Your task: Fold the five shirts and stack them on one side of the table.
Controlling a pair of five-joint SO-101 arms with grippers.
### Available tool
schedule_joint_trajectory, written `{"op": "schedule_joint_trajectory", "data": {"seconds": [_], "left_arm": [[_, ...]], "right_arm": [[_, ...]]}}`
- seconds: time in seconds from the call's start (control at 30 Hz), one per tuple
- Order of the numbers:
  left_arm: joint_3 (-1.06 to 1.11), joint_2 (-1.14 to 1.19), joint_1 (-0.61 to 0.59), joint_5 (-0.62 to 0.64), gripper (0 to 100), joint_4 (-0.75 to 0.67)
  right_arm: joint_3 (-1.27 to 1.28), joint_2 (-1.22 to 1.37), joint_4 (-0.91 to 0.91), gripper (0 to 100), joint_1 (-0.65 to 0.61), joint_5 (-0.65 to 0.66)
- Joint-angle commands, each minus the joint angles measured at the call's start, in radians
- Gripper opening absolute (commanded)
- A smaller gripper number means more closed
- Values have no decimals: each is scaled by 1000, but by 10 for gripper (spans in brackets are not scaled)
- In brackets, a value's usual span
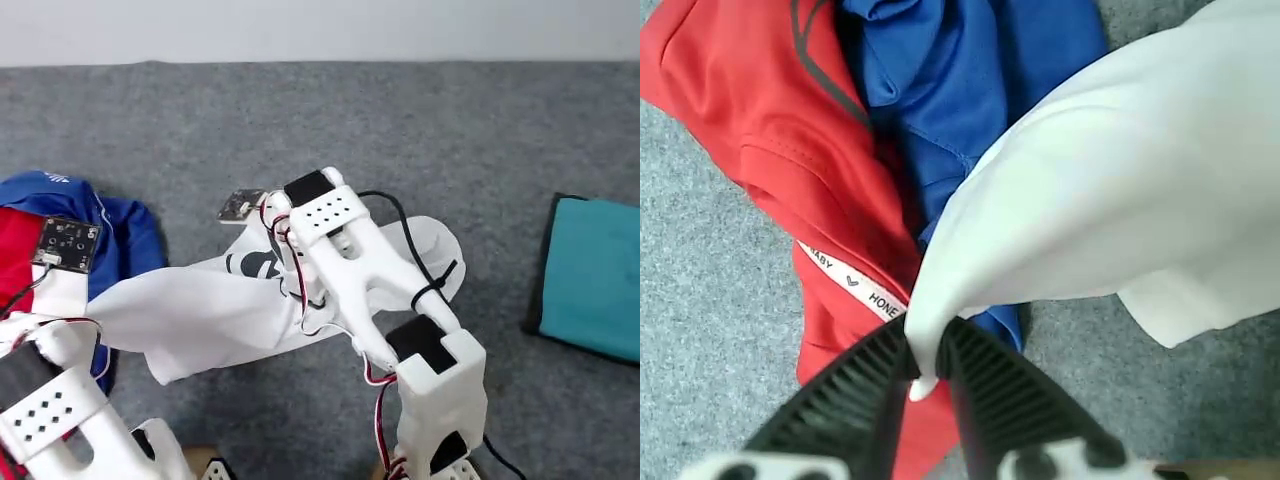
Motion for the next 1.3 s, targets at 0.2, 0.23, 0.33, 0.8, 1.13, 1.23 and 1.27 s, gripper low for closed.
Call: {"op": "schedule_joint_trajectory", "data": {"seconds": [0.2, 0.23, 0.33, 0.8, 1.13, 1.23, 1.27], "left_arm": [[-7, -17, 0, -5, 5, 11], [-10, -17, 0, -5, 5, 11], [-15, -18, 0, -5, 5, 11], [-315, -18, -5, 167, 5, 11], [-297, -17, -5, 164, 5, 28], [-245, -17, 0, 164, 5, 25], [-225, -17, 0, 164, 5, 23]], "right_arm": [[-150, -85, 140, 10, 97, -2], [-150, -111, 140, 10, 108, -2], [-150, -214, 142, 10, 143, -2], [-120, -648, 139, 15, 343, -3], [37, -443, 140, 180, 587, -3], [41, -501, 142, 169, 556, -2], [43, -524, 142, 169, 527, -2]]}}
